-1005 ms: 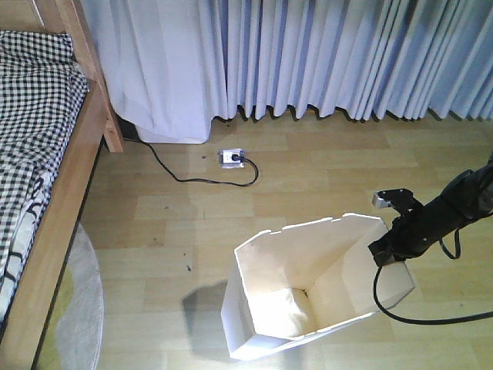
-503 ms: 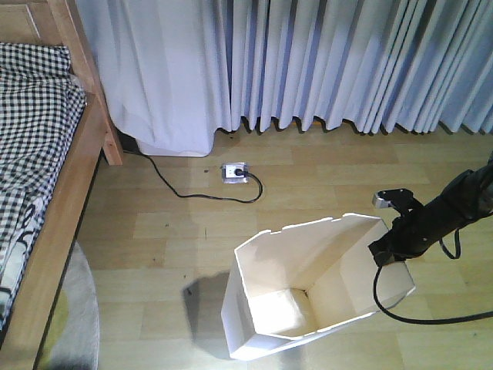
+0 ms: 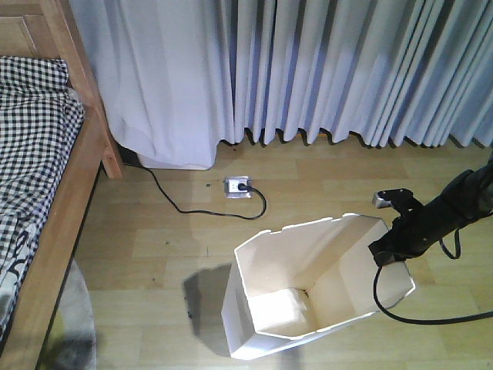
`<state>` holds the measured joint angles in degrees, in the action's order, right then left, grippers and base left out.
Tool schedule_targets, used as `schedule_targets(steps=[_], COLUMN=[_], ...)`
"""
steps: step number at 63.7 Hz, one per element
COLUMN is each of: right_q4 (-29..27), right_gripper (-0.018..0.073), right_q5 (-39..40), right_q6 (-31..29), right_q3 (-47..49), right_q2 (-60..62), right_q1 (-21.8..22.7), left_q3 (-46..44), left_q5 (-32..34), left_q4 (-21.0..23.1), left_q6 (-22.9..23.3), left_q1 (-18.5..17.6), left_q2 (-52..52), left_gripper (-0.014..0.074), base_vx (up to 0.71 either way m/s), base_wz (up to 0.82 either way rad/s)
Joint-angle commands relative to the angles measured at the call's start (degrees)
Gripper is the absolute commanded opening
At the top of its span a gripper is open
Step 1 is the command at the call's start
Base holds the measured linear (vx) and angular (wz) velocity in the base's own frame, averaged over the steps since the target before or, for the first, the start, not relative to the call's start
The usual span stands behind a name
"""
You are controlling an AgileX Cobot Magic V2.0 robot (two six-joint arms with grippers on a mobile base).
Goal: Move trash bin to bedside with robot
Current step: 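Drive toward the curtains beside the checkered bed carrying the bin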
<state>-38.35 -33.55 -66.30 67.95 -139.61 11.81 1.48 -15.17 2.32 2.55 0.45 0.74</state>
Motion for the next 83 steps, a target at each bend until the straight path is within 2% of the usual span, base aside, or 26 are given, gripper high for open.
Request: schedule_targets(steps=[1, 83], right_q4=[-3.78, -3.78], right_gripper=[-0.0006, -0.0006], right_q5=[-7.83, -7.83], right_q6=[-0.05, -0.05], right_q3=[0.83, 0.83], right_q2=[4.61, 4.61], right_q1=[0.14, 0.14], left_q3=[0.67, 0.67], left_q5=[3.97, 3.97], left_q4=[0.23, 0.23], left_q6=[0.35, 0.35], left_q1=[0.07, 0.07], left_q2=[0.82, 0.82], left_gripper=[-0.0006, -0.0006], base_vx=[0.14, 0.15], base_wz=[0.05, 0.04])
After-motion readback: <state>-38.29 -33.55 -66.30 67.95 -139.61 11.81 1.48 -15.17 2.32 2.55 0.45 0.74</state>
